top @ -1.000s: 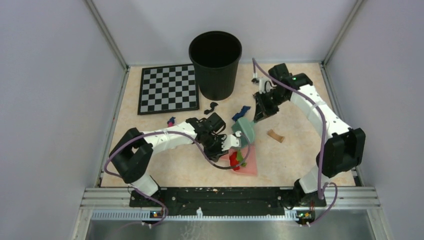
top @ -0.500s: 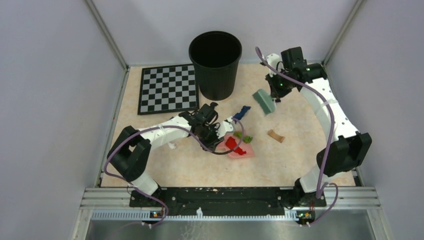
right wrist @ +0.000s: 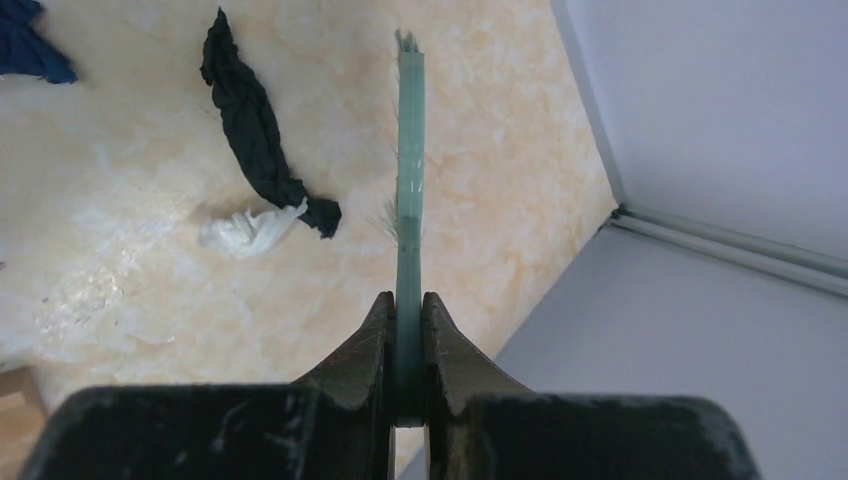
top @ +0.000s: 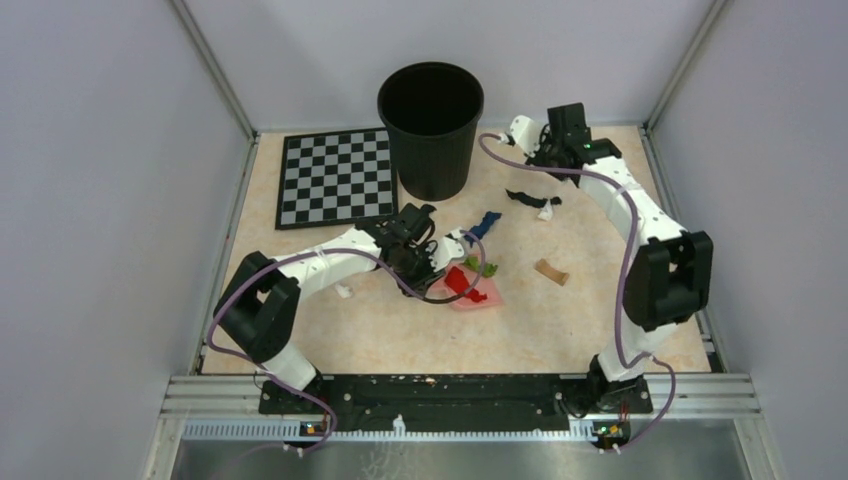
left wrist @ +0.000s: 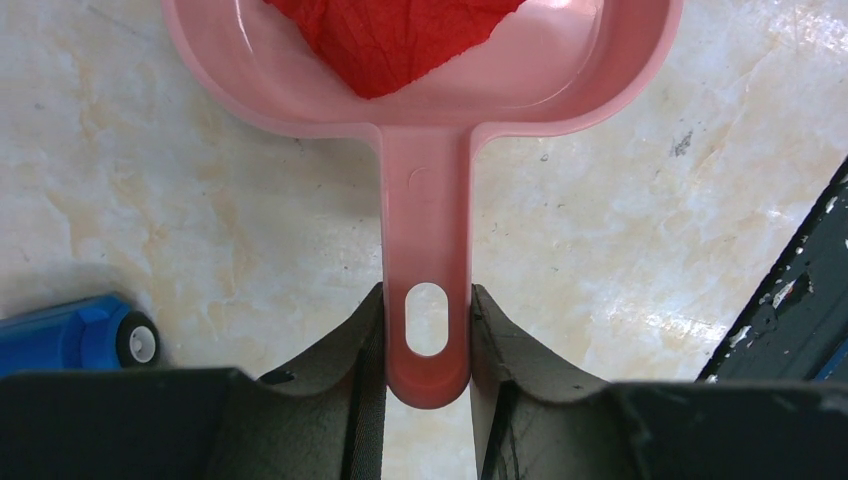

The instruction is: Sweep away the paper scraps from the table

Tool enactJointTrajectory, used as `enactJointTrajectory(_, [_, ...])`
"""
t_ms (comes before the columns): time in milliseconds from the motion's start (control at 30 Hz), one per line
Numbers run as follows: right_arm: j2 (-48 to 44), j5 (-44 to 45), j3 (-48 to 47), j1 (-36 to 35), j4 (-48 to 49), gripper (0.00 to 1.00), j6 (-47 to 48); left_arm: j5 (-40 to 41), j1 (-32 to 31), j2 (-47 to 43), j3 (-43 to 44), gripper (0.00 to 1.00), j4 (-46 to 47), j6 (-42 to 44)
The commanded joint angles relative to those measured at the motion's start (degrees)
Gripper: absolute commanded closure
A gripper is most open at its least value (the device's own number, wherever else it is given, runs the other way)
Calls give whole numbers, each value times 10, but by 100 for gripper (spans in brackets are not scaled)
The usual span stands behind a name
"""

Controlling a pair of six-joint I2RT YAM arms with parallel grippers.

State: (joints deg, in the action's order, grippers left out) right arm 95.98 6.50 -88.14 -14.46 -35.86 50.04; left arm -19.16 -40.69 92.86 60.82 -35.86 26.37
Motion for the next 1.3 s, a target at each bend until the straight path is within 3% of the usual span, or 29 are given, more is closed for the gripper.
enactJointTrajectory(0, [61,9,-38,-4,25,100,20,20,2,-24,28,100,-15,-7])
enactJointTrajectory(200, [33,1,4,-49,-51,100,21,13,2,-10,28,100,-2,2])
enactJointTrajectory(367, [-8,-28,19,-99,-142,100,-38,-3,-1,16,46,100,15,-6])
enactJointTrajectory(600, [-19,-62,42,-124,-203,100,-129,54,-16,59,75,100,43,-32])
enactJointTrajectory(1033, [18,-212,-69,-124,-359,100,-215,87,-22,107,108,100,51,-64])
enactJointTrajectory(1267, [19,-205,-112,-124,-407,100,-247,106,-22,101,108,100,54,-51])
